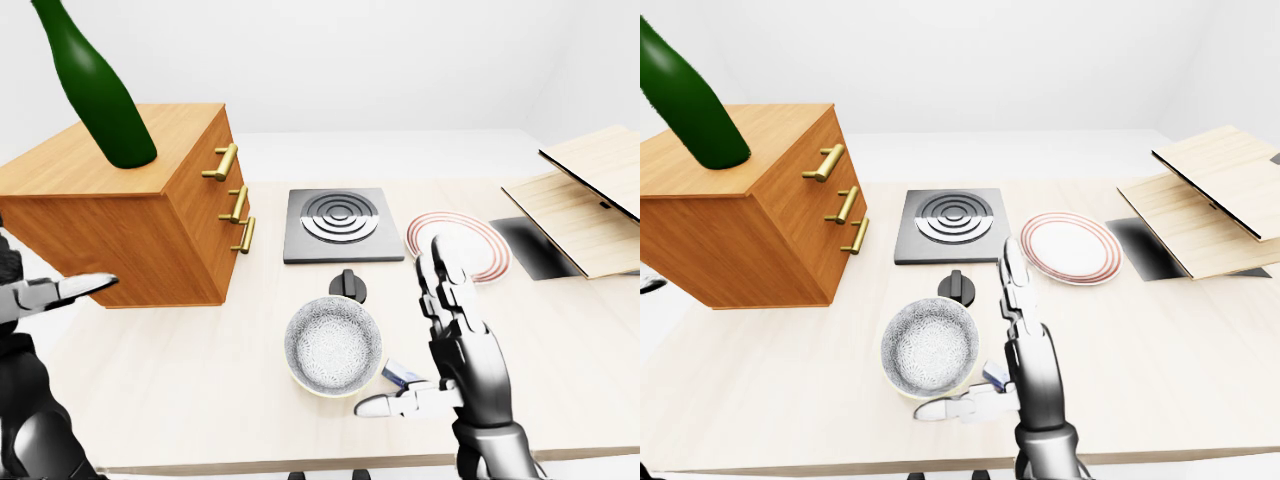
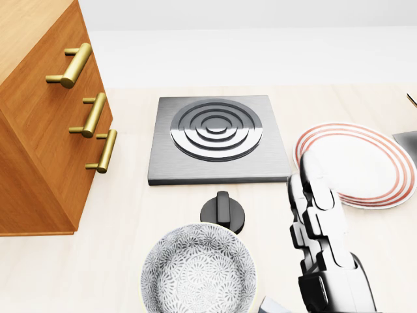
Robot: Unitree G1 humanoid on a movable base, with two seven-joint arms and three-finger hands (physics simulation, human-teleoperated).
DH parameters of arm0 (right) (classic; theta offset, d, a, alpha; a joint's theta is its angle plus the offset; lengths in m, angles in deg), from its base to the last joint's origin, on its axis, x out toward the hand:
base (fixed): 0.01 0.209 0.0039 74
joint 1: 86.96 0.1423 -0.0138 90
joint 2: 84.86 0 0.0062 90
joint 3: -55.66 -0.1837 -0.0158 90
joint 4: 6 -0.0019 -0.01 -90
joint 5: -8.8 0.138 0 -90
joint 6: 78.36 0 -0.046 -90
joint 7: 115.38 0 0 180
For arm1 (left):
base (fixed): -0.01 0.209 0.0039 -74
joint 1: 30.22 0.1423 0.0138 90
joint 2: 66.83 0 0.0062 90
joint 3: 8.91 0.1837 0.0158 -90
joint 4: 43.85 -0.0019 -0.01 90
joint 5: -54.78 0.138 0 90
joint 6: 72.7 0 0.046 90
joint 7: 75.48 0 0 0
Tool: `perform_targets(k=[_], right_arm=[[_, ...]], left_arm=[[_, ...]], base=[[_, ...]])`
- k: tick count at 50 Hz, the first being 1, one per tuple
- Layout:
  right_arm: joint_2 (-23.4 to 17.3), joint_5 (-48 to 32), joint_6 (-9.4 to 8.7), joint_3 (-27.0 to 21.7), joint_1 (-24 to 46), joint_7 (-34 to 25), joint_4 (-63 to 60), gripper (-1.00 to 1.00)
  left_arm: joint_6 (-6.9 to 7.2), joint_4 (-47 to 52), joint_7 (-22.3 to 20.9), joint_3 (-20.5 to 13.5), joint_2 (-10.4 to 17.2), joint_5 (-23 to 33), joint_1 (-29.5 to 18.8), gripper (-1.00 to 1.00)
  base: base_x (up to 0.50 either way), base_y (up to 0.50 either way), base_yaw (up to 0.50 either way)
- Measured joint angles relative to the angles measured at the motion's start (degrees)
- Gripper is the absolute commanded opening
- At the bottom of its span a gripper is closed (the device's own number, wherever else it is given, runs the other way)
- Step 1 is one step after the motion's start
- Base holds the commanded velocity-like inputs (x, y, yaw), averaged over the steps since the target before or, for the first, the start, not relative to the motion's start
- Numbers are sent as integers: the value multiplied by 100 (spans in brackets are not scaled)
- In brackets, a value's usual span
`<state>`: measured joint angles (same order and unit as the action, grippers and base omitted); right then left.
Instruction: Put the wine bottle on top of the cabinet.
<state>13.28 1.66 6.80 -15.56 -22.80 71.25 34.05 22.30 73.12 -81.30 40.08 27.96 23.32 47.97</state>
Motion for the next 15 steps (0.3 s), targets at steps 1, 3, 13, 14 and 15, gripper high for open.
perform_targets(k=[1, 3, 13, 14, 15], right_arm=[[-77, -29, 29, 102, -73, 85, 27, 100], [-257, -98, 154, 326, -236, 287, 106, 100], [-1220, -562, 984, 1462, -813, 1578, 877, 100], [-1298, -615, 984, 1570, -838, 1711, 992, 100], [-1369, -664, 984, 1674, -856, 1838, 1111, 100]], left_arm=[[0, 225, -239, 16, -300, 92, 339, 100], [0, 568, -772, 58, -916, 284, 1007, 100], [-1000, 586, -3418, -22, -3417, 945, 3376, 100], [-1000, 458, -3418, -57, -3574, 994, 3502, 100], [-1000, 320, -3418, -88, -3714, 1040, 3615, 100]], base=[[0, 0, 0], [0, 0, 0], [0, 0, 0], [0, 0, 0], [0, 0, 0]])
